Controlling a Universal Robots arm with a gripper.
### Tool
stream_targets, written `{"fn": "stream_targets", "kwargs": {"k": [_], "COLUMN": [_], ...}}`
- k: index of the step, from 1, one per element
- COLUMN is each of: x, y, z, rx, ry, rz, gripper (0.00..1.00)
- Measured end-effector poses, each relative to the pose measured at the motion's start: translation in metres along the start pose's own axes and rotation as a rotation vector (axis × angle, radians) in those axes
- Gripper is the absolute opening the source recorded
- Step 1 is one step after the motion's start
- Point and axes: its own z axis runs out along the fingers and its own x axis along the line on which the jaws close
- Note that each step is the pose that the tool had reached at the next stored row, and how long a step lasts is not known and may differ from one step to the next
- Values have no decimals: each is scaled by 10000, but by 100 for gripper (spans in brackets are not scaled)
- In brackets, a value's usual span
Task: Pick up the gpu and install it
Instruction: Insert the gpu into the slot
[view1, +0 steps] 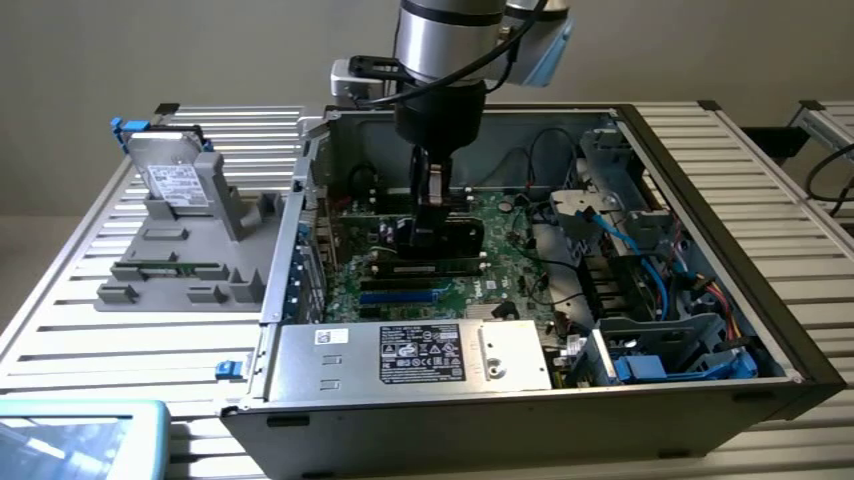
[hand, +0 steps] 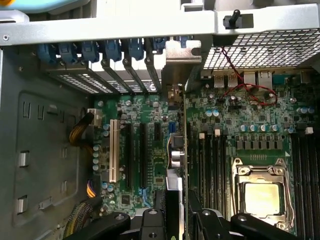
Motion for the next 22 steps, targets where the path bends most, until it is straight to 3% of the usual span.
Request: {"fn": "stream_targets", "kwargs": {"k": [5,14,22], "x": [57,68,68], "y": [11,6,28], "z": [36,173,271], "rx": [-3,-4,37], "ry": [-1,-8,-12], "rz": [0,-1,23], "gripper": [28,28,28]}}
